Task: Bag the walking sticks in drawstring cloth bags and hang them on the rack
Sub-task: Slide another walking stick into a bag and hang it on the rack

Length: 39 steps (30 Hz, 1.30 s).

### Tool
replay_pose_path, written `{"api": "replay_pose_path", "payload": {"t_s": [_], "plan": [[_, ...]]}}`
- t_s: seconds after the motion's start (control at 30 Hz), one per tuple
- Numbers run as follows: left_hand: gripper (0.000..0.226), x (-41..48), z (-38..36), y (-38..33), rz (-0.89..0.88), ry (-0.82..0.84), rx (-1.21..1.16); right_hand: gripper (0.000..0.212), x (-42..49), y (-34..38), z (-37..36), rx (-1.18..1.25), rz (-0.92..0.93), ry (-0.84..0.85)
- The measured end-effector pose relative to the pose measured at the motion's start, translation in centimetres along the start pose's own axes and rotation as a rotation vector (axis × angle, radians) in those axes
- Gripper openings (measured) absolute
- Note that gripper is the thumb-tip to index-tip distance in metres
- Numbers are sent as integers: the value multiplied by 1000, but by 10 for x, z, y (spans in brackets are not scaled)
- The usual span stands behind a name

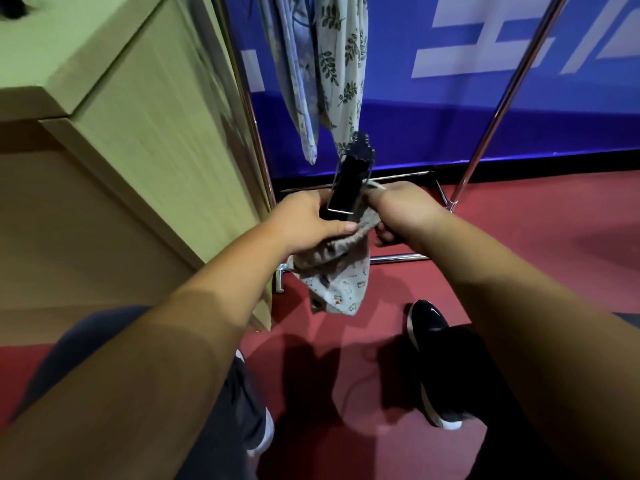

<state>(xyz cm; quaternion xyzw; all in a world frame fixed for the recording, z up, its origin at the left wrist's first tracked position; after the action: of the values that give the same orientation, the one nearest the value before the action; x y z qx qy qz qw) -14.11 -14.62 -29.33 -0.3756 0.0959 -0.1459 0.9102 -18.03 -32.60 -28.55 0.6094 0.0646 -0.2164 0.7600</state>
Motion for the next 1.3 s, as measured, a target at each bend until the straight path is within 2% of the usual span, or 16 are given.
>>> {"api": "replay_pose_path", "payload": {"t_s": [0.1,0.23,0.3,0.37,0.43,0.57,0.6,0.67,0.73,0.8,0.83,0.87,0.93,0.97,1.03,1.3], "plan": [[44,1,2,2,0,-10,-4,12,-3,0,-5,-234,101,92],[29,0,-2,1,-24,43,-39,49,-3,-4,-12,-117,69,225],[22,0,-6,1,-11,75,-60,40,-4,-1,-12,-53,82,299],[29,-1,-8,0,-11,82,-61,31,-5,-2,-13,-39,136,335],[28,-1,-8,0,-8,87,-80,33,-6,-6,-15,28,172,332],[23,-3,-2,-8,5,29,-173,35,-4,-5,-17,93,317,164],[27,-3,0,-12,19,19,-224,36,-4,-3,-16,117,332,140],[52,0,4,-14,68,-44,-282,33,-4,4,-10,171,338,112],[85,5,8,-10,126,-130,-238,28,-4,13,-2,175,338,79],[102,7,9,-4,178,-146,-120,26,-5,17,4,130,355,52],[101,7,8,-1,197,-117,-13,27,-5,17,6,116,364,48],[85,5,8,-1,208,-62,111,28,-6,17,7,109,372,47],[24,-1,8,-2,186,-7,286,29,-8,20,8,81,396,39],[6,-1,9,-1,176,-18,313,29,-9,20,9,57,409,38],[19,0,13,3,207,-68,297,30,-11,21,11,-24,435,36],[26,8,17,6,229,-104,155,18,-10,21,13,-225,497,-38]]}}
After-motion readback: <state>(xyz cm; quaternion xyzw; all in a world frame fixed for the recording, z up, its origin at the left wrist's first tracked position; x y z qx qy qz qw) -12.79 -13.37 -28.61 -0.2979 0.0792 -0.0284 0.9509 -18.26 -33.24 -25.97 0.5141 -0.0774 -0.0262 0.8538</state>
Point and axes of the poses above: each hand's wrist, its own x-axis towards the middle knuckle, its own z-axis out of the back of the hand, y = z × x, the point moved 3 cm from there along x, towards the middle knuckle, and after that the axes turned 8 degrees about -y, right-handed, at the moved point
